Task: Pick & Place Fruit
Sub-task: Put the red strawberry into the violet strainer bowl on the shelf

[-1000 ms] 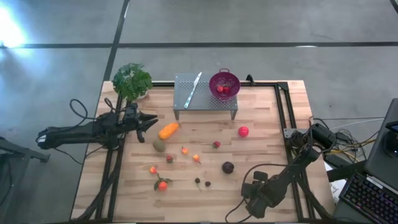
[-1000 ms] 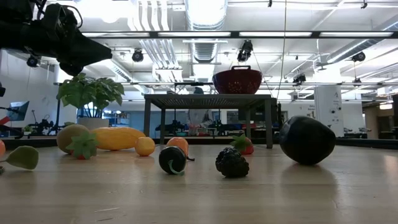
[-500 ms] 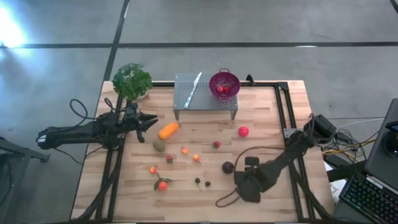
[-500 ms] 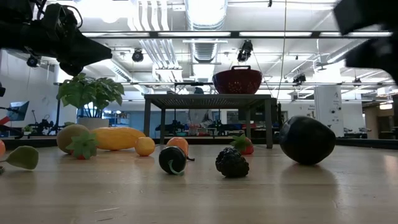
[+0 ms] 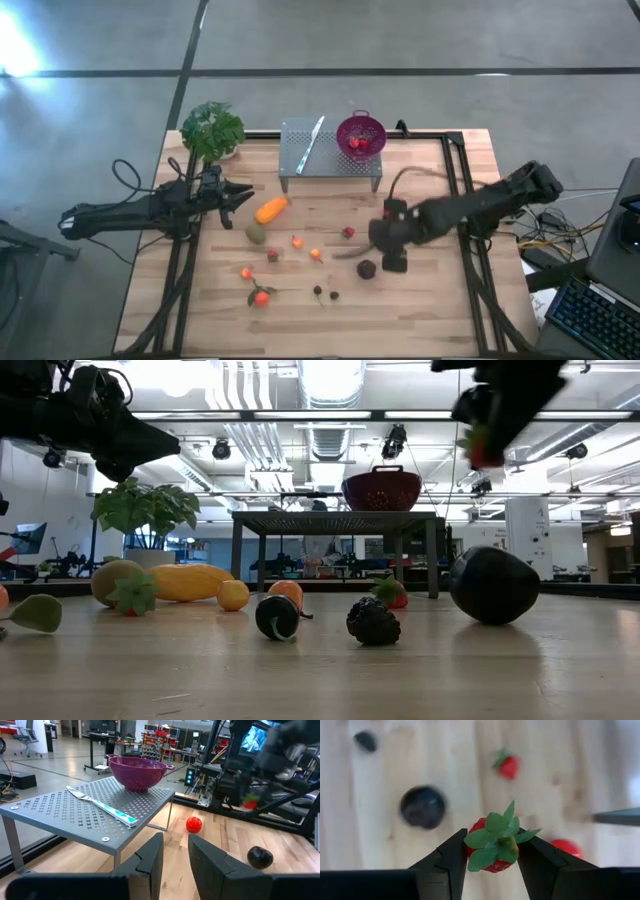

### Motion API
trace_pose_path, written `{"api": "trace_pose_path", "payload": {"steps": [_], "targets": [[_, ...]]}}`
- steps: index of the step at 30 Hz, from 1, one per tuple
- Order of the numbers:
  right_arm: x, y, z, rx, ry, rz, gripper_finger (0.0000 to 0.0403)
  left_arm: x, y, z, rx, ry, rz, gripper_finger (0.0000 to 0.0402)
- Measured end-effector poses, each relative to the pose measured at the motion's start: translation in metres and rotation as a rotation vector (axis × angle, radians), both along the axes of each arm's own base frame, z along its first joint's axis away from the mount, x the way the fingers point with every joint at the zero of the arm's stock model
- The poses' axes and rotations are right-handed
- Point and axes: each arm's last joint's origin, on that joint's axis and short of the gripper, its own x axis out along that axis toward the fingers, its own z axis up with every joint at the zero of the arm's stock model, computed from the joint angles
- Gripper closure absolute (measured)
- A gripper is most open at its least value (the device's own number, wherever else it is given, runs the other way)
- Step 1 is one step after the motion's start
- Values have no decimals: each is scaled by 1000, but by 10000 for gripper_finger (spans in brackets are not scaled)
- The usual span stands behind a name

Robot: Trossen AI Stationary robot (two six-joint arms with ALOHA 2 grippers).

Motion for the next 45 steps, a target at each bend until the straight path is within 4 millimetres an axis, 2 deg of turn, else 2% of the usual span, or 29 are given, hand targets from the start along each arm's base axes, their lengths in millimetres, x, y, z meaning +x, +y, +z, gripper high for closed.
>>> {"api": "trace_pose_path", "payload": {"steps": [4, 11, 18, 25, 31, 39, 45], "targets": [[-1, -33, 19, -20, -77, -17, 266, 0, 0, 0, 0, 0, 0, 305], [-4, -82, 49, -89, -183, -49, 250, 0, 0, 0, 0, 0, 0, 305], [2, -128, 75, -154, -231, -65, 264, 0, 0, 0, 0, 0, 0, 305], [10, -170, 96, -150, -281, -80, 252, 0, 0, 0, 0, 0, 0, 305], [22, -203, 97, -141, -276, -92, 263, 0, 0, 0, 0, 0, 0, 305], [31, -243, 81, -133, -195, -163, 251, 0, 0, 0, 0, 0, 0, 305], [35, -267, 69, -113, -160, -202, 264, 0, 0, 0, 0, 1, 0, 305]]}}
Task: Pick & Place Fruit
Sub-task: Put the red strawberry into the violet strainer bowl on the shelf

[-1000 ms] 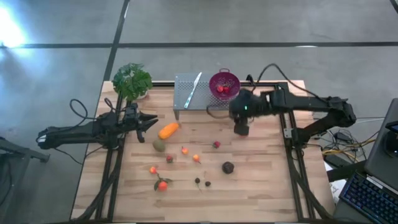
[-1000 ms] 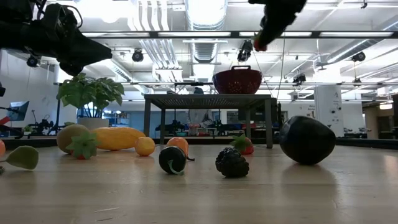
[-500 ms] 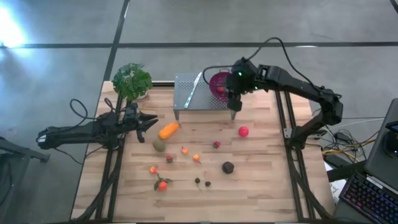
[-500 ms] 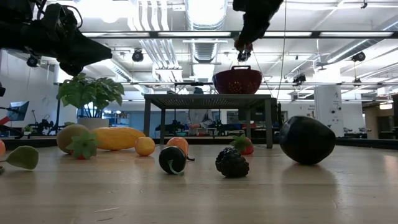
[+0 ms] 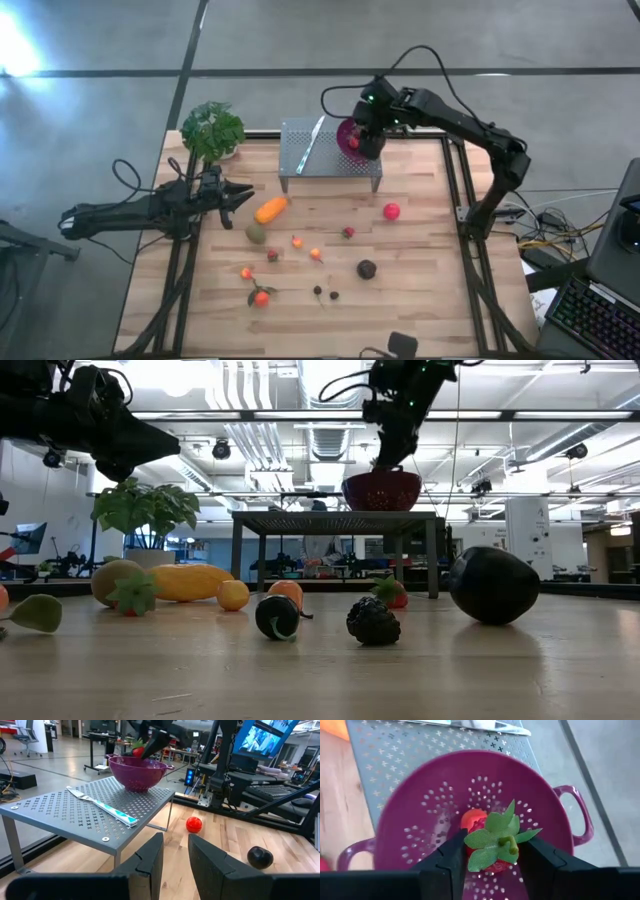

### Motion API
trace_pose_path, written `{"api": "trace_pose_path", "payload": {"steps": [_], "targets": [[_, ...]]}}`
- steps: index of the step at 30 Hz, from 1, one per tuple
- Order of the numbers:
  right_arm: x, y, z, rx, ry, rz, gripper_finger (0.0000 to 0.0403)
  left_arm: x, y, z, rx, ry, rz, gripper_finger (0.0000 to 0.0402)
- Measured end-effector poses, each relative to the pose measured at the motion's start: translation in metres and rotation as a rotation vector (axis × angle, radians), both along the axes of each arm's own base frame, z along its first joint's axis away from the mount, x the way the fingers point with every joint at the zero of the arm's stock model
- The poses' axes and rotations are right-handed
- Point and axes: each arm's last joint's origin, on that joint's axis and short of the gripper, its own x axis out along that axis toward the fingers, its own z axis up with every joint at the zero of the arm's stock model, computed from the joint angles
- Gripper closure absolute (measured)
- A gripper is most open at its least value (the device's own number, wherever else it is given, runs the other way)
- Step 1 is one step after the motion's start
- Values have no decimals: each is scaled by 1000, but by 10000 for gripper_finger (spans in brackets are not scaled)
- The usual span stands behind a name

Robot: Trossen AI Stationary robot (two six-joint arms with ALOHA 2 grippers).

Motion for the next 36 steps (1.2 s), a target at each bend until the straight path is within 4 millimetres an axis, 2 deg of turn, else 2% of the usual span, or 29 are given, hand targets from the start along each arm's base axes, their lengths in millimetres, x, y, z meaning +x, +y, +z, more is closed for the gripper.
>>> {"api": "trace_pose_path", "payload": {"steps": [9, 13, 17, 24, 32, 36], "targets": [[1, -16, -13, 22, 17, -32, 250, 0, 0, 0, 0, 0, 0, 305], [4, -19, -18, 29, 29, -34, 258, 0, 0, 0, 0, 0, 0, 305], [5, -20, -21, 31, 33, -34, 266, 0, 0, 0, 0, 0, 0, 305], [7, -21, -25, 38, 41, -36, 247, 0, 0, 0, 0, 0, 0, 305], [7, -21, -25, 39, 42, -37, 264, 0, 0, 0, 0, 0, 0, 305], [7, -21, -25, 40, 41, -39, 249, 0, 0, 0, 0, -1, 0, 305]]}}
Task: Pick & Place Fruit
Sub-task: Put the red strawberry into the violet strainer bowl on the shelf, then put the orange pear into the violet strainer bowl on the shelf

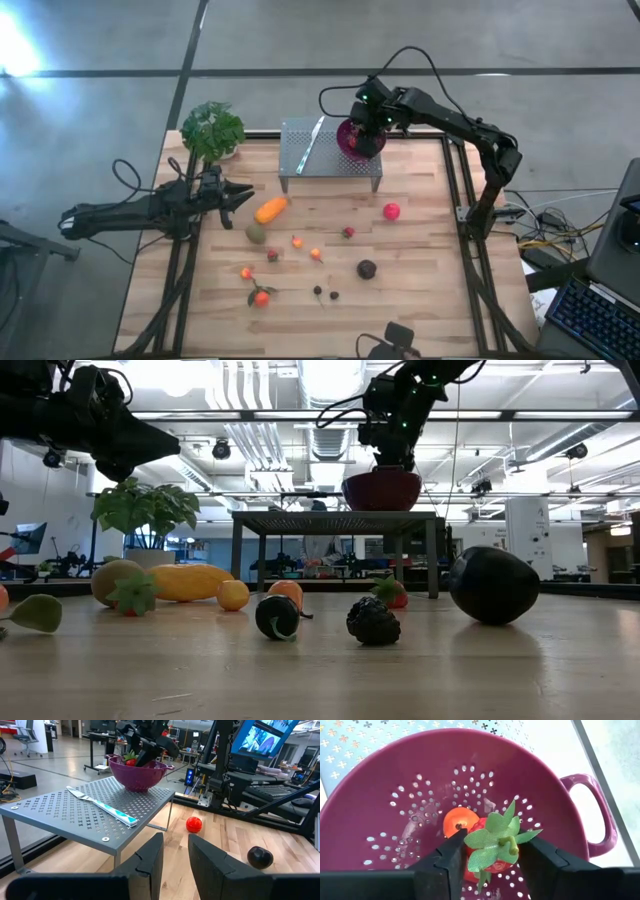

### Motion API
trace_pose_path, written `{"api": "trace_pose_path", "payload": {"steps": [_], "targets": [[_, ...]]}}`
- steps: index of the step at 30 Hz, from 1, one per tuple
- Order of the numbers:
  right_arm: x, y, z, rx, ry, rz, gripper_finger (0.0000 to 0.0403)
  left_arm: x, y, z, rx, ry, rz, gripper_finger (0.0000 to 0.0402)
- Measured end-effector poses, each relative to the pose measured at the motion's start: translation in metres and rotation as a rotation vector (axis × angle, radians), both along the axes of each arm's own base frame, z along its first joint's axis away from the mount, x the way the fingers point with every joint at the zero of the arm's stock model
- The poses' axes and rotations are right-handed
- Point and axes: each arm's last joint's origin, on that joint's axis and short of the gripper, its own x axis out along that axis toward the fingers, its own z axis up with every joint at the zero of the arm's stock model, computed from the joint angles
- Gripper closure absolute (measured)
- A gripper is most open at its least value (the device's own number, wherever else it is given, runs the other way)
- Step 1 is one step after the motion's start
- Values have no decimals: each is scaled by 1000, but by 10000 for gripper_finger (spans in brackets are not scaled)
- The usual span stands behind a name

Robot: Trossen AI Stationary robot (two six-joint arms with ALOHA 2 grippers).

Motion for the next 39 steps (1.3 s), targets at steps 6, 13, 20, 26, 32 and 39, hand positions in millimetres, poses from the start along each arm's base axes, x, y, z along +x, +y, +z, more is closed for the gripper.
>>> {"api": "trace_pose_path", "payload": {"steps": [6, 13, 20, 26, 32, 39], "targets": [[0, 0, 0, 3, 3, -1, 214, 0, 0, 0, 0, 0, 0, 305], [0, 0, 0, 4, 5, -1, 207, 0, 0, 0, 0, 0, 0, 305], [-1, 1, 4, -5, 4, -2, 230, 0, 0, 0, 0, 0, 0, 305], [-2, 2, 15, -15, -9, -2, 254, 0, 0, 0, 0, 0, 0, 305], [-8, 8, 26, -18, -15, 2, 280, 0, 0, 0, 0, 0, 0, 305], [-18, 25, 43, -24, -27, 26, 312, 0, 0, 0, 0, 0, 0, 305]]}}
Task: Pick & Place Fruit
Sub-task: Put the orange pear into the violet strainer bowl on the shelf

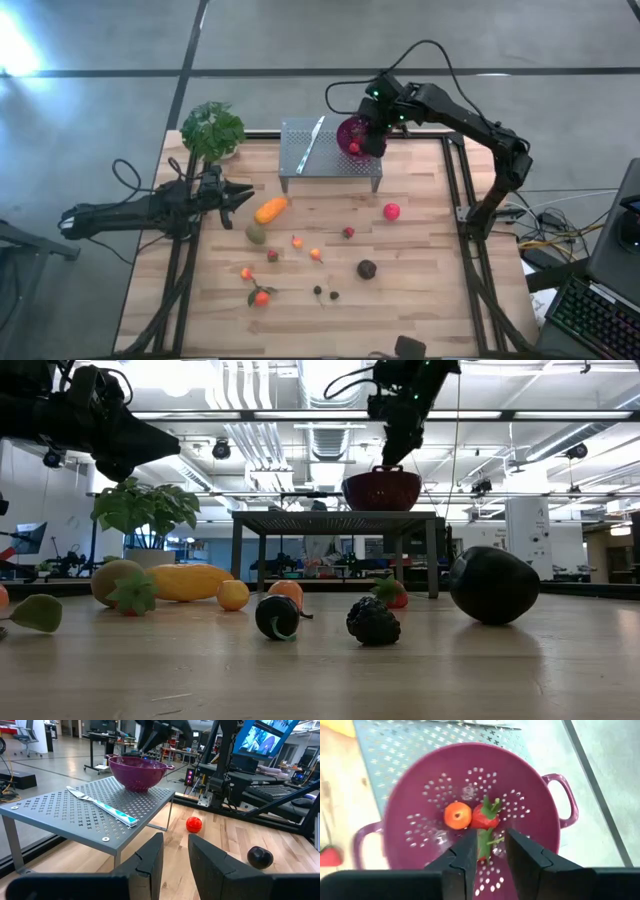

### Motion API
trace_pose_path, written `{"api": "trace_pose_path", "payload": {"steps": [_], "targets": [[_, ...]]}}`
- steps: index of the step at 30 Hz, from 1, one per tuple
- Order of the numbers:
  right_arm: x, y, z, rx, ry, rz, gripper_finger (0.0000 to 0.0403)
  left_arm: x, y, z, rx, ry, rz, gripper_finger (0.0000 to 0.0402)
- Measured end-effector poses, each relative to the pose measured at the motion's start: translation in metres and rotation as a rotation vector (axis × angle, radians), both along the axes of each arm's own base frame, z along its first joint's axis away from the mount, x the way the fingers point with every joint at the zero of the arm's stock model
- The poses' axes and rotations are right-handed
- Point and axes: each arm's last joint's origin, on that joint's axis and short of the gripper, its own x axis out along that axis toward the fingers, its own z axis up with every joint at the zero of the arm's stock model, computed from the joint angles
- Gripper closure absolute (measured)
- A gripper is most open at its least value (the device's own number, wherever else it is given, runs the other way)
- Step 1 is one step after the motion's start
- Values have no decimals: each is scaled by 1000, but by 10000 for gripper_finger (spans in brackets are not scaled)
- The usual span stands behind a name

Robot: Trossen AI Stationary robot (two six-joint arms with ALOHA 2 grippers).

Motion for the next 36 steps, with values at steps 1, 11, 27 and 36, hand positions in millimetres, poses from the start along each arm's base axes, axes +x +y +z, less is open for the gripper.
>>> {"api": "trace_pose_path", "payload": {"steps": [1, 11, 27, 36], "targets": [[-1, 3, 3, -4, -6, 6, 317, 0, 0, 0, 0, 0, 0, 305], [-8, 51, 27, 4, -48, 85, 360, 0, 0, 0, 0, 0, 0, 305], [-38, 138, 24, 128, 65, 214, 392, 0, 0, 0, 0, 0, 0, 305], [-99, 156, 1, 118, -128, 178, 394, 0, 0, 0, 0, 0, 0, 305]]}}
